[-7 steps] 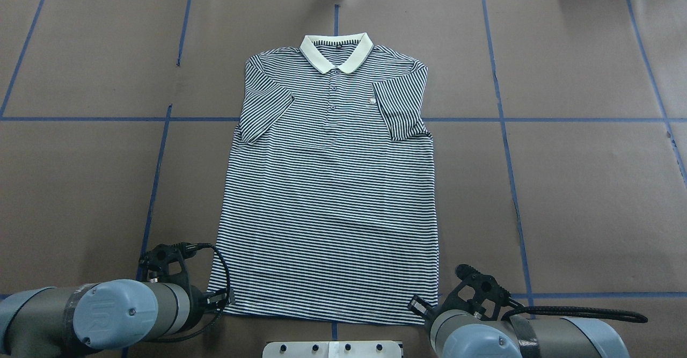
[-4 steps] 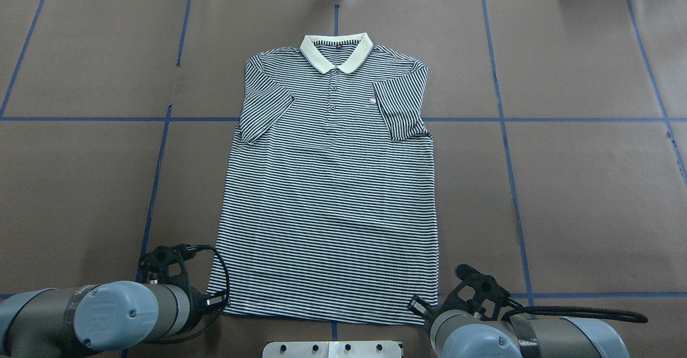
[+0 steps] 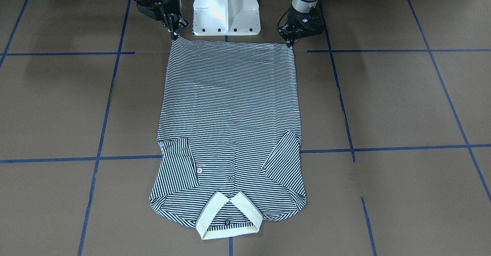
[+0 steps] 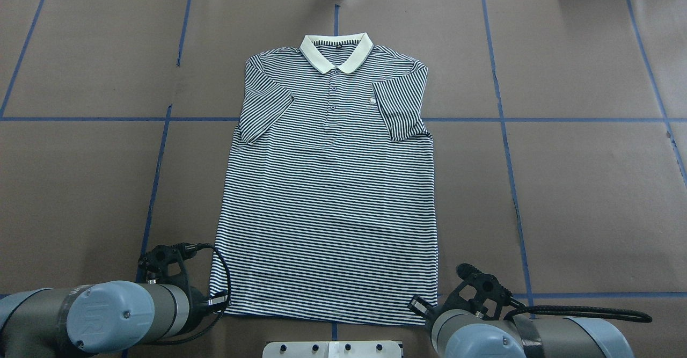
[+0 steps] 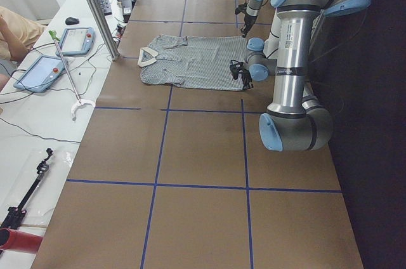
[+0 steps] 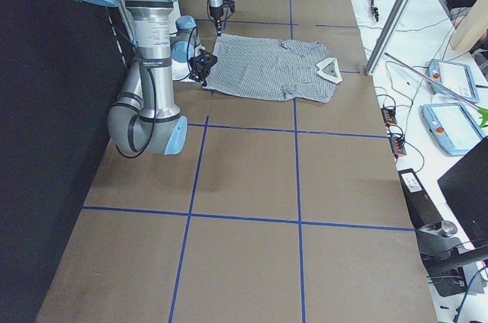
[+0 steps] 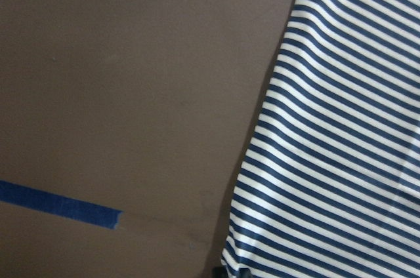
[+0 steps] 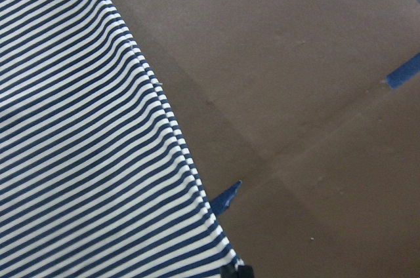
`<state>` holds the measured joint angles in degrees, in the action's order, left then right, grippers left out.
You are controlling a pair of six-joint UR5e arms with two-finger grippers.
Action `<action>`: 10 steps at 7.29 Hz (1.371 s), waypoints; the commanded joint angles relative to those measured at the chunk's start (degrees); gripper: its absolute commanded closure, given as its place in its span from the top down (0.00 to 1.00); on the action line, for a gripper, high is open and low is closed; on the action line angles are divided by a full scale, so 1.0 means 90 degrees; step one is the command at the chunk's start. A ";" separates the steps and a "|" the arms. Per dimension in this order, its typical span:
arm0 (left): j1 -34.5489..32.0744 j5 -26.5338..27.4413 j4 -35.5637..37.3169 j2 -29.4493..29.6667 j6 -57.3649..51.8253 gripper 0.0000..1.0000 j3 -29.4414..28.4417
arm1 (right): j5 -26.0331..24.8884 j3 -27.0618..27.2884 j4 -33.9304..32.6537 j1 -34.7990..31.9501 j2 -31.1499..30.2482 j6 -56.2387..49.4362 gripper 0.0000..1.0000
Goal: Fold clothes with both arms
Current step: 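Grasp the hem corners nearest the robot with both grippers, then lift the hem with both grippers and fold it toward the collar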
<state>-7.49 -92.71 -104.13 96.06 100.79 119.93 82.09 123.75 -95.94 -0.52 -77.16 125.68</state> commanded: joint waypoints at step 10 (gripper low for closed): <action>-0.2092 0.0399 0.0803 0.1709 -0.1214 0.00 -0.0702 | 0.0884 -0.1445 0.0094 -0.3441 0.1507 -0.2456 0.00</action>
<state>-19.80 -89.09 -93.32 110.09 95.89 119.76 85.87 120.86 -95.56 -23.45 -70.33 109.66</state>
